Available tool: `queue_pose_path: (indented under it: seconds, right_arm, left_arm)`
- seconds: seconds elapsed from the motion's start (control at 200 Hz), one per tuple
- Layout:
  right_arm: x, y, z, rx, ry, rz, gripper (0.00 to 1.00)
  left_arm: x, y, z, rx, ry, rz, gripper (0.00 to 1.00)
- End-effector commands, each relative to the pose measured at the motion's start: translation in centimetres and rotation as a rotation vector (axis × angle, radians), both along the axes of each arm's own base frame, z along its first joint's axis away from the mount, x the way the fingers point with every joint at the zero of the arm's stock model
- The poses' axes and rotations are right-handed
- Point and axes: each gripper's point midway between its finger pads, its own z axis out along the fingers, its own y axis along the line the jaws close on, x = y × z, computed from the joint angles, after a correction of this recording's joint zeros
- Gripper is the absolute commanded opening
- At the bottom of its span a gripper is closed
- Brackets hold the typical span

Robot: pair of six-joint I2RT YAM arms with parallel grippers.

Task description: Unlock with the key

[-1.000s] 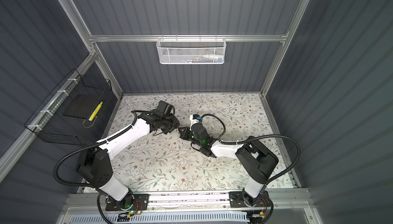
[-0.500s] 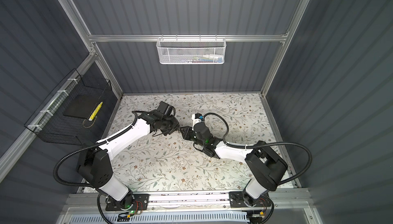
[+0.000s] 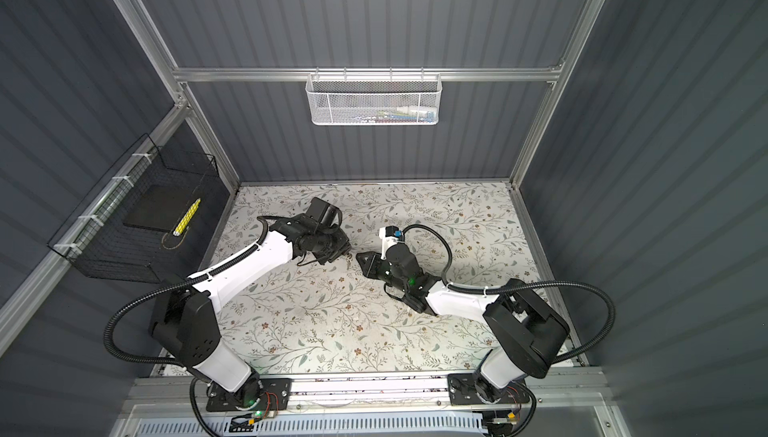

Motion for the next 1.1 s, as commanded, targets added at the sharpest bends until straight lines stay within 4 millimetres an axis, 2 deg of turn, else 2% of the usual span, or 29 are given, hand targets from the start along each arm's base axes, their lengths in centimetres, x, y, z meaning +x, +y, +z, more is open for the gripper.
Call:
queue_pose_path:
  seconds: [0.0, 0.495, 0.72, 0.955, 1.096]
  right_arm:
    - [0.3, 1.2, 0.9, 0.032, -0.026, 0.045, 0.19]
    - [1.1, 1.9, 0.5, 0.048, -0.012, 0.044, 0.12]
    - [1.3, 1.9, 0.3, 0.052, -0.008, 0.039, 0.01]
    - [1.9, 2.3, 0.6, 0.055, -0.011, 0.032, 0.0]
    - [2.7, 2.4, 0.9, 0.051, -0.025, 0.021, 0.0]
  left_arm:
    - [0.2, -0.1, 1.3, -0.025, -0.023, -0.013, 0.08]
    - [0.2, -0.5, 1.2, -0.048, -0.018, -0.015, 0.08]
    - [0.1, -0.9, 1.2, -0.071, -0.014, -0.025, 0.06]
    - [-0.1, -1.4, 1.1, -0.096, -0.01, -0.04, 0.03]
    - [-0.4, -2.4, 1.1, -0.115, -0.008, -0.067, 0.02]
